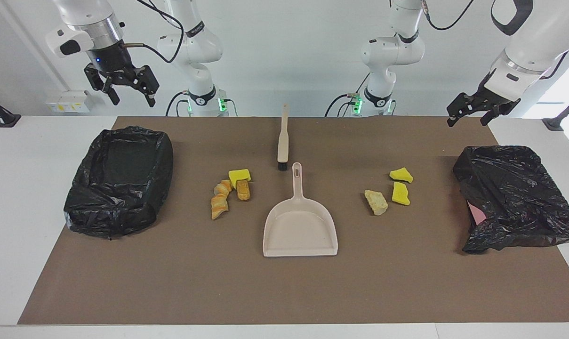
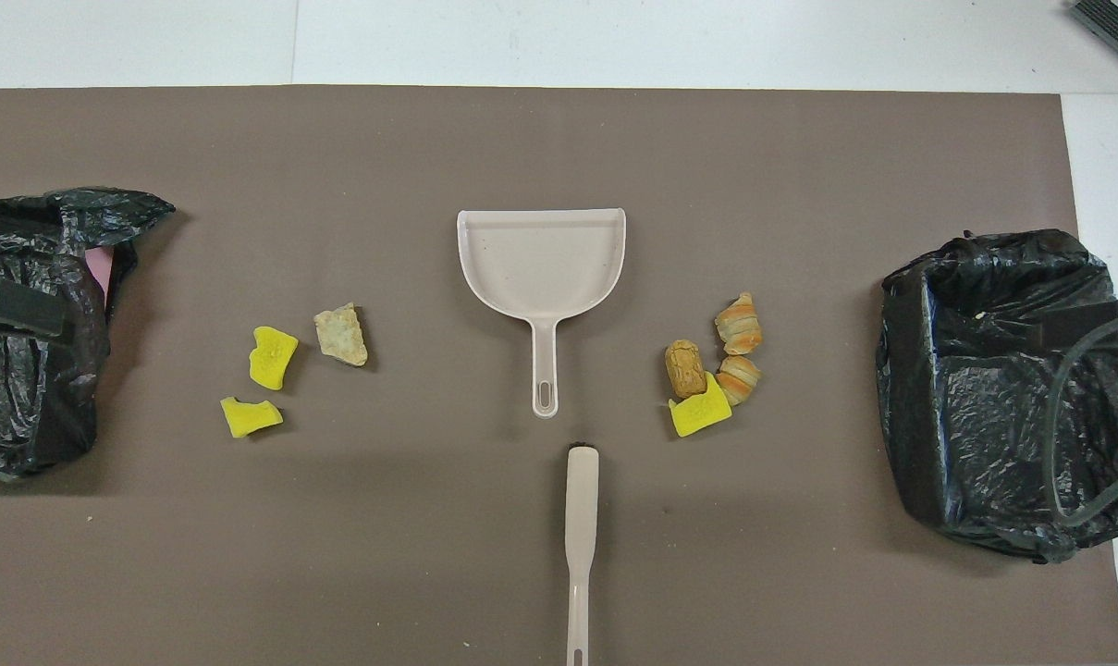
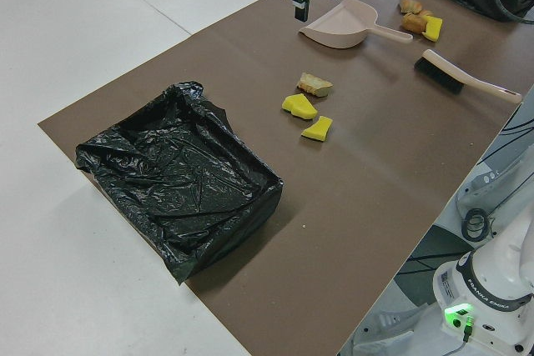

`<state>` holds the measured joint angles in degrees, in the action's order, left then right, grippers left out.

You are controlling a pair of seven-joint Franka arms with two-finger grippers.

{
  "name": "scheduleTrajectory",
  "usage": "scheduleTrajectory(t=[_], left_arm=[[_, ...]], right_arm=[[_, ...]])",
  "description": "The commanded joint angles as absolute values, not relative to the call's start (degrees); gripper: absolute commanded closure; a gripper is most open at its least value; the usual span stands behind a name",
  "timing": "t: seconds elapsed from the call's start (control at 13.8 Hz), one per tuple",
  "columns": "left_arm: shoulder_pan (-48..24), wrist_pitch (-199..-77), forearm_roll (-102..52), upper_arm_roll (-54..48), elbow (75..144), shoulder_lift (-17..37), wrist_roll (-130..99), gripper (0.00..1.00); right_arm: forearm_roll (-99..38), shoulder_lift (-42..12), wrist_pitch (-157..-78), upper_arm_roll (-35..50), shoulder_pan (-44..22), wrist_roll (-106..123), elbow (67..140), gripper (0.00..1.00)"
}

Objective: Sweep and dump trash in bin

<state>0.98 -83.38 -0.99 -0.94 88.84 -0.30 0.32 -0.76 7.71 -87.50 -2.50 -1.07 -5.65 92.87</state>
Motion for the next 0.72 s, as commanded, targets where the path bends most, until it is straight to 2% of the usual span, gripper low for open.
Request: scheduleTrajectory(t=[0.0, 0.65], left_arm=[[0.9, -83.2, -0.3, -1.1, 89.9, -2.0, 0.5, 0.00], [0.5, -83.6, -0.3, -1.1, 90.3, -2.1, 0.2, 0.00]], right_arm=[[-1.1, 7.8, -86.5, -2.2, -0.3, -6.8, 92.5, 0.00], [-1.0, 8.3, -87.6, -2.4, -0.1, -6.0, 93.8, 0.00]])
